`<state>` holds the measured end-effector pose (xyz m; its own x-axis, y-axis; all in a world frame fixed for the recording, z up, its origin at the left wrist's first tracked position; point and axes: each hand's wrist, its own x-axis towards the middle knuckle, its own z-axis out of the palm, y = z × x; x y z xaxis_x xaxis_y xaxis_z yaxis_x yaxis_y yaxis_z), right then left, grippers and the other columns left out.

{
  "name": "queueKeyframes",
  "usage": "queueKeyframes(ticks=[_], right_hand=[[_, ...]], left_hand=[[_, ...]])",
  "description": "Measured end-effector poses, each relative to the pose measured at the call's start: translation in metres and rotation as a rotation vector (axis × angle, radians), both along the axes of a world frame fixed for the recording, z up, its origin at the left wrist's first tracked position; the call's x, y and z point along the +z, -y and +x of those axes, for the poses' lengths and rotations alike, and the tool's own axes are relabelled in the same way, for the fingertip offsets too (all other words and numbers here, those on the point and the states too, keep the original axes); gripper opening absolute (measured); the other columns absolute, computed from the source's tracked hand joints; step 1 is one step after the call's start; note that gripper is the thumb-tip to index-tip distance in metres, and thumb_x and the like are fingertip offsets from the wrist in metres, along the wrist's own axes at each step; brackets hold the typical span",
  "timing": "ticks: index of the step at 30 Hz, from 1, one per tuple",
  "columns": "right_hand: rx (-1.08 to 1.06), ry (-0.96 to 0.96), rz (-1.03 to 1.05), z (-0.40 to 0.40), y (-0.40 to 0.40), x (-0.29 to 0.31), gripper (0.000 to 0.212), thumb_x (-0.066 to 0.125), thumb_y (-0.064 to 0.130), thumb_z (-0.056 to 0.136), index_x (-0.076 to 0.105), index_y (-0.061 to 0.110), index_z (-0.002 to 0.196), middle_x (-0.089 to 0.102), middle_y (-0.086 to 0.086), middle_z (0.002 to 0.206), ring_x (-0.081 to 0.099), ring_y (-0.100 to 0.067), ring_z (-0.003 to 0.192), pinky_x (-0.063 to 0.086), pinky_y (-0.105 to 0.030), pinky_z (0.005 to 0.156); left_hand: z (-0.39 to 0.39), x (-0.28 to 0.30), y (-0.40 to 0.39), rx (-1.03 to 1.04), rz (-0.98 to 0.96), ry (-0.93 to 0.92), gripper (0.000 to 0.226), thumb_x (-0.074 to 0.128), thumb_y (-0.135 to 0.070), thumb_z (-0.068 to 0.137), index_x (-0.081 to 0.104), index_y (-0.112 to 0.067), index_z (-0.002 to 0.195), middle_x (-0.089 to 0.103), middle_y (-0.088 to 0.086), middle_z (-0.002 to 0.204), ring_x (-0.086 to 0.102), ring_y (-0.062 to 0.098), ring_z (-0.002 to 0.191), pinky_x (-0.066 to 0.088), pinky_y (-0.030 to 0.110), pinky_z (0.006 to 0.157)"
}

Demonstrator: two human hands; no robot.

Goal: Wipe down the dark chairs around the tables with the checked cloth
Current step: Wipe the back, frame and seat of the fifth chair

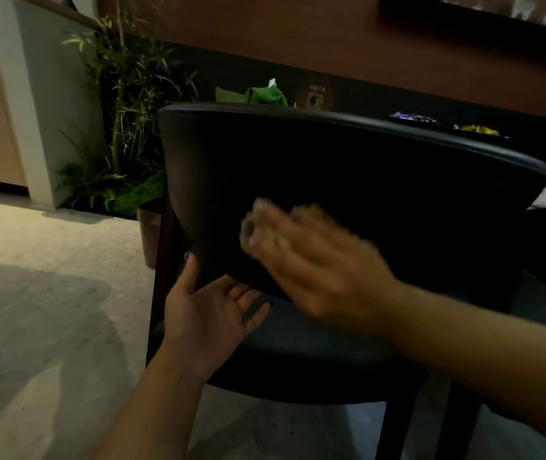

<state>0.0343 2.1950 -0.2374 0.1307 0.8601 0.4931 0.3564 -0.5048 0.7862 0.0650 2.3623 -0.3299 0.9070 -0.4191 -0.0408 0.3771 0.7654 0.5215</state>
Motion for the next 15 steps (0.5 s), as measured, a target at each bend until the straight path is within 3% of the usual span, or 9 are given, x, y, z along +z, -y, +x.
queueKeyframes(ticks=[4,7,11,13,15], right_hand=[[-0.168,-0.134,-0.289,0.002,0.013,-0.036,0.033,0.047,0.012,0.097,0.062,-0.003,0.122,0.056,-0.016,0.133,0.038,-0.035,0.136,0.028,-0.043,0.115],[-0.081,-0.142,-0.138,-0.01,-0.003,-0.01,0.032,0.042,0.008,0.099,0.064,-0.002,0.118,0.059,-0.017,0.129,0.04,-0.037,0.134,0.03,-0.046,0.113],[0.077,0.14,0.198,-0.016,-0.028,0.061,0.028,0.044,0.006,0.1,0.066,-0.001,0.116,0.059,-0.019,0.129,0.046,-0.041,0.128,0.027,-0.047,0.112],[0.083,0.241,0.24,-0.007,-0.03,0.067,0.025,0.049,0.007,0.099,0.067,-0.001,0.116,0.06,-0.019,0.127,0.049,-0.041,0.125,0.033,-0.05,0.109],[0.083,0.175,0.179,0.002,-0.027,0.04,0.027,0.051,0.007,0.098,0.063,-0.003,0.119,0.059,-0.02,0.127,0.049,-0.038,0.127,0.038,-0.05,0.107]], left_hand=[[-0.001,-0.003,-0.002,-0.025,-0.033,0.027,0.083,0.037,-0.071,0.085,0.049,-0.009,0.14,0.056,0.011,0.137,0.053,0.025,0.125,0.04,0.042,0.1],[0.0,-0.004,-0.001,-0.019,-0.05,0.012,0.082,0.039,-0.07,0.084,0.049,-0.01,0.14,0.058,0.011,0.135,0.054,0.026,0.125,0.037,0.043,0.104],[0.002,-0.002,0.002,0.027,-0.028,-0.023,0.081,0.037,-0.069,0.083,0.049,-0.009,0.137,0.061,0.013,0.132,0.054,0.03,0.126,0.03,0.047,0.11],[0.002,-0.001,0.003,0.041,-0.003,-0.003,0.079,0.037,-0.067,0.085,0.05,-0.01,0.137,0.061,0.011,0.132,0.054,0.029,0.126,0.032,0.046,0.11],[0.001,0.0,0.003,0.049,0.008,0.007,0.078,0.037,-0.066,0.085,0.049,-0.011,0.138,0.059,0.011,0.134,0.052,0.028,0.128,0.033,0.046,0.111]])
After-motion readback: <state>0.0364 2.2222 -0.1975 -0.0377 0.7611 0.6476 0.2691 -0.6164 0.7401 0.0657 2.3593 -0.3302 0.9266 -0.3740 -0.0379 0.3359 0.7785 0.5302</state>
